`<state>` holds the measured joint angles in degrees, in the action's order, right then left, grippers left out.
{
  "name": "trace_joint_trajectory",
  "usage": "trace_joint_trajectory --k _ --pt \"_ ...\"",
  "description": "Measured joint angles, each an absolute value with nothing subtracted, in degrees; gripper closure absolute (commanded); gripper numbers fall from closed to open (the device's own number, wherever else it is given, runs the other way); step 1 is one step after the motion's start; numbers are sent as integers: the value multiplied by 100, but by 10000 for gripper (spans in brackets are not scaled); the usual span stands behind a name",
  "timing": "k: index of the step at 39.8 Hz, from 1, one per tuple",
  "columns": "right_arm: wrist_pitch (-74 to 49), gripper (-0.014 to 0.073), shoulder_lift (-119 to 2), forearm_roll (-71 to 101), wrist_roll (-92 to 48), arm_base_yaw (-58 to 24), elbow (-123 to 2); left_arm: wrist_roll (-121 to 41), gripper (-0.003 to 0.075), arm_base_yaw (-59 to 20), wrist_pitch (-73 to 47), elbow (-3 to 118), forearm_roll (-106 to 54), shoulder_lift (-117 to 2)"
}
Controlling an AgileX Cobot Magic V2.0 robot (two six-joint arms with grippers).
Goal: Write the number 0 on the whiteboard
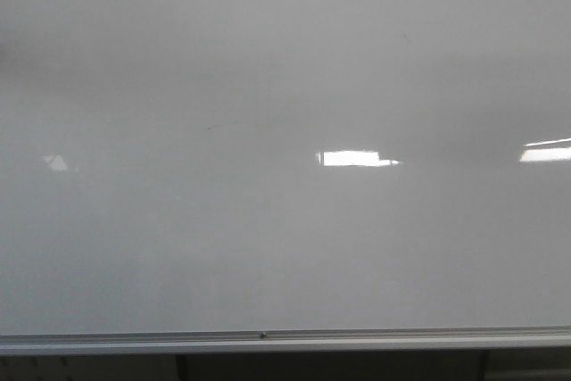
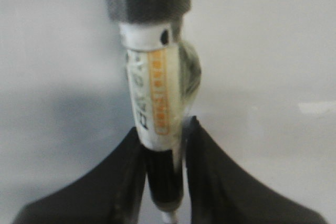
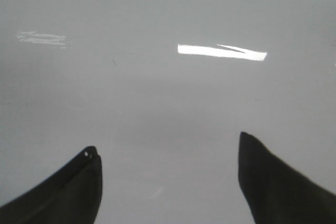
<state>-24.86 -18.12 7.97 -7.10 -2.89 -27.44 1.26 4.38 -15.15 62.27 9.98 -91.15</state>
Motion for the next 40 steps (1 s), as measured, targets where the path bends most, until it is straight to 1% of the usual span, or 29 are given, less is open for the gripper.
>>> trace_joint_trajectory --k 2,8,15,20,31,36,40 --pt "-2486 34 -1812 797 -710 -289 -2744 126 740 438 -1515 6227 998 -9115" --pt "-2486 34 -1812 797 -710 -289 -2744 126 739 438 -1614 6233 998 -9115" --pt "-2486 34 -1812 820 -710 -289 -2744 53 737 113 -2276 6233 982 -8822" --pt "-2573 34 -1857 833 -710 -289 -2779 -374 738 -403 -2839 6233 575 -8508" --pt "-3010 34 -2514 901 -710 -289 -3025 -2518 739 -1516 -4533 6233 -1944 -8232" --pt "-3356 34 -3043 1090 -710 -289 -3231 -3603 739 -2276 -5407 6233 -2711 -8232" --pt "-3575 34 -3320 1284 -808 -289 -3370 -4009 739 -2838 -5754 6233 -2903 -8232"
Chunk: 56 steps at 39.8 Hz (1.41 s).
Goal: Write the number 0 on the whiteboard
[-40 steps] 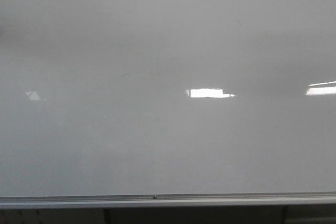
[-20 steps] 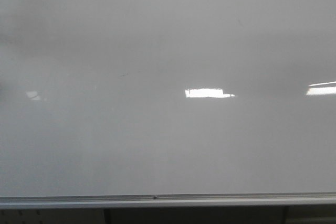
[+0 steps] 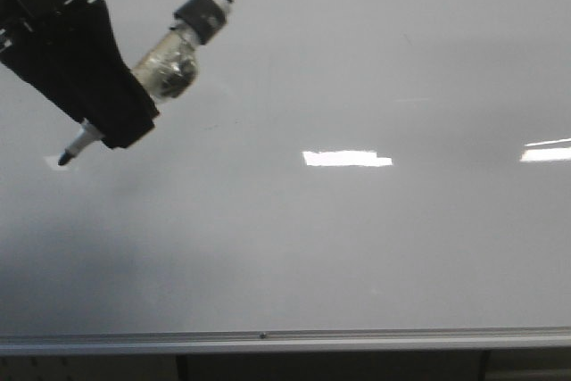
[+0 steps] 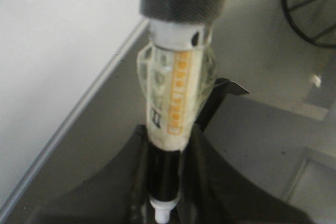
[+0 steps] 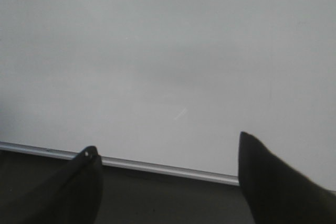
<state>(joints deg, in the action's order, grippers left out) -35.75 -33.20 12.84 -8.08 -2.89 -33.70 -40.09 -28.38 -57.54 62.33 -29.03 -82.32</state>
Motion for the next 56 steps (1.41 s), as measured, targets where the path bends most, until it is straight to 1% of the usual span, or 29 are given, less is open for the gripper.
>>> trace_joint_trajectory --k 6,13,18,25,31,36,44,50,53,56 --pt "-4027 34 -3692 1878 -1300 -289 -3610 -4160 739 -3581 -5908 6233 -2958 -8232" --pt "-4836 34 -4271 3182 -2491 -289 -4016 -4174 739 -4108 -5920 6233 -2966 -8232" --pt "-5528 32 -4872 4236 -3509 -289 -4366 -4183 739 -4265 -5924 6233 -2966 -8232" --pt "-6279 32 -5786 5278 -4305 -309 -4775 -4183 739 -4304 -5924 6233 -2980 -8232" --pt "-6610 32 -6520 5654 -4535 -495 -5113 -4183 739 -4314 -5924 6233 -3000 -8232" --pt "-6642 32 -7003 5688 -4564 -894 -5349 -4183 739 -4314 -5924 6233 -3003 -8232" --pt "-6505 32 -7503 5721 -4572 -1679 -5564 -4183 739 -4314 -5924 6233 -3003 -8232" --pt "-6440 35 -7776 5744 -4572 -2033 -5574 -4183 739 -4314 -5924 6233 -3003 -8232" --pt "-6386 71 -7839 5744 -4572 -2147 -5574 -4183 739 -4314 -5924 6233 -3003 -8232" --pt "-6362 164 -7863 5744 -4572 -2196 -5574 -4183 739 -4314 -5924 6233 -3003 -8232"
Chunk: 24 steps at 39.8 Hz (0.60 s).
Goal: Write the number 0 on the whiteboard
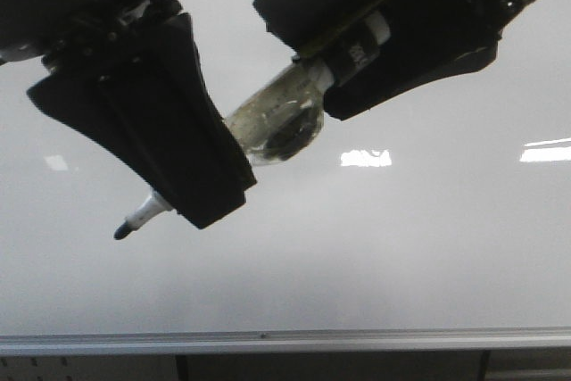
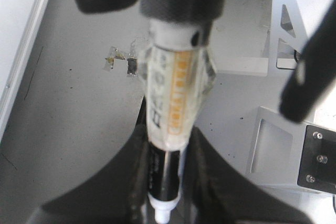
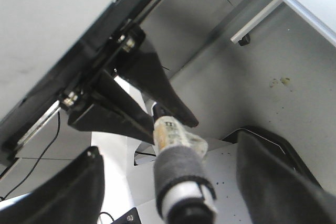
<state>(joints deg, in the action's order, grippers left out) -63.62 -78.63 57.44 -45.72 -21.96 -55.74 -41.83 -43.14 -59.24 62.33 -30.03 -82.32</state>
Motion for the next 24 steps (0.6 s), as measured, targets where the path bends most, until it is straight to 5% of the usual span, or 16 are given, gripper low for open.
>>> trace_joint_trajectory --k 17,24 --pt "-6219 659 -7862 5744 -4572 -2218 -5574 -4200 738 -4314 -5924 6233 -3003 -8224" --pt "-6219 662 -7862 5744 -4572 -2218 -5574 -4209 640 -4314 -5924 6233 -3003 -8224"
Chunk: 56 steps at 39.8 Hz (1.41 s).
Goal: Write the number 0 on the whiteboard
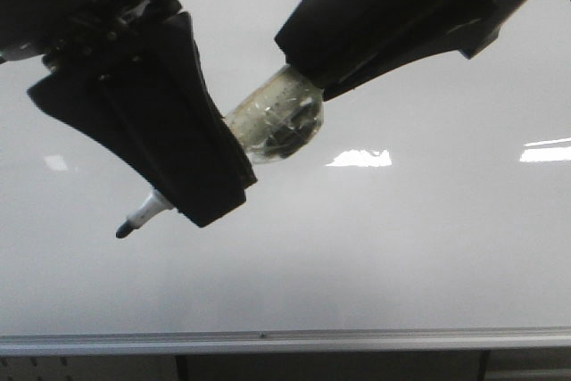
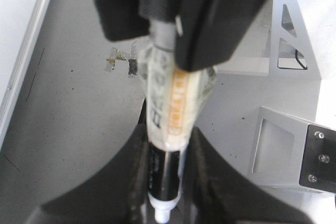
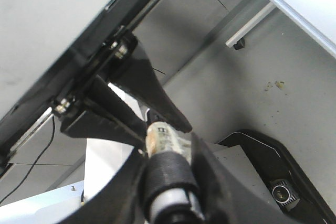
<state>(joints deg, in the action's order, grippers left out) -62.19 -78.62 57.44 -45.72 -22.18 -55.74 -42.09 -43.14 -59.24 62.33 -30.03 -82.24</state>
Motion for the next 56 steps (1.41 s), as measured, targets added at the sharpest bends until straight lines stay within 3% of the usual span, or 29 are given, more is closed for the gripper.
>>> trace_joint_trajectory --k 4,9,12,24,34,39,49,56 --pt "-6219 662 -7862 5748 -4584 -2218 -5574 -4213 459 -4314 -5924 6233 -3003 -8224" --pt "-6337 662 -7862 5771 -4596 -2218 -5574 -4213 174 -4314 -5903 6233 -2991 -8224" --pt "-6354 662 -7862 5771 -4607 -2218 -5574 -4213 94 -4314 -5889 6233 -3015 -8224" --pt "-6464 661 -7862 5607 -4610 -2218 -5574 -4213 80 -4314 -5889 6233 -3045 -8224" --pt "-6756 661 -7862 4267 -3790 -1887 -5574 -4213 83 -4314 -5881 6233 -3045 -8224" --pt "-6754 661 -7862 3507 -3261 -1527 -5723 -4213 156 -4314 -5881 6233 -3045 -8224" --pt "-5903 661 -7595 2733 -2804 -1081 -6205 -4213 545 -4314 -5881 6233 -3055 -8224" --pt "-5034 661 -7289 2670 -2783 -1059 -6527 -4213 741 -4314 -5881 6233 -3055 -8224"
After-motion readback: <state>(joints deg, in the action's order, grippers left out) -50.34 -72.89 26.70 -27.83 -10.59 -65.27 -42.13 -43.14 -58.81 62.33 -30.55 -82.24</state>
